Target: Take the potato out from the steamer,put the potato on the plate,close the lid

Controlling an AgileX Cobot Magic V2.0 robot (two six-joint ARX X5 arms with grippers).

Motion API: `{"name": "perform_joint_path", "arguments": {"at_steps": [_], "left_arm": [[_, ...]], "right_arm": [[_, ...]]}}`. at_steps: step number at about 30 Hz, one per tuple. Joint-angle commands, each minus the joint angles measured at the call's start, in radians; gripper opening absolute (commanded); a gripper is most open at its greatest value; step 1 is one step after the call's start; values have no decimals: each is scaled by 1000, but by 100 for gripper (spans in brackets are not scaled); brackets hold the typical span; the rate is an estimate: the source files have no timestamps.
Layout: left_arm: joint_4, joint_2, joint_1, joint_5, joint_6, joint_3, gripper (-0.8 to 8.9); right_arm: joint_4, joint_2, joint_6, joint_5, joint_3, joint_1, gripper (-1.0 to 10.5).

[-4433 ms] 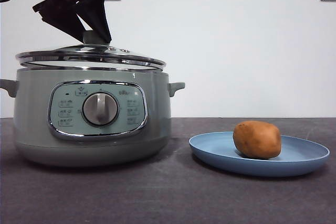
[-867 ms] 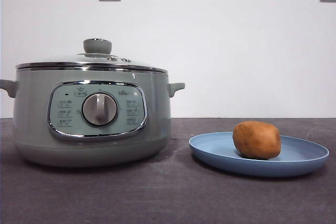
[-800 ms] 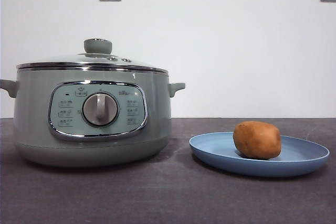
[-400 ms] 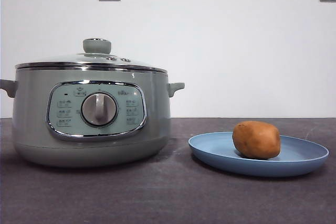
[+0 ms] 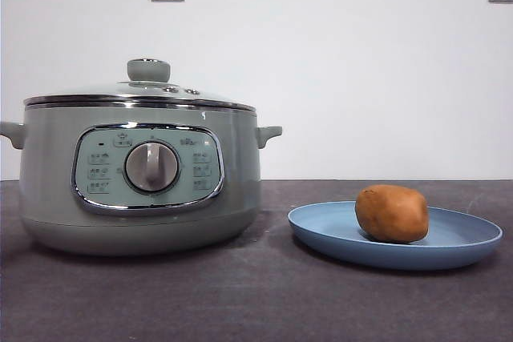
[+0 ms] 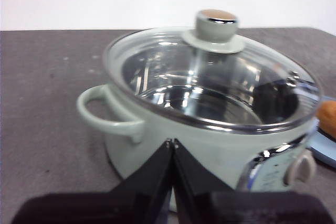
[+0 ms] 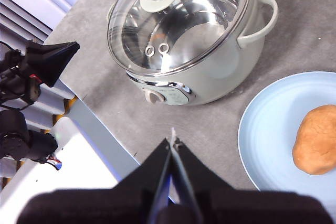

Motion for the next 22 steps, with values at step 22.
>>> {"name": "perform_joint_path", "arguments": {"at_steps": [22], "left_arm": [[45,-161,53,-7,-65,-163,0]], "right_arm": [[5,2,-8,-1,-4,-1,-1]]}}
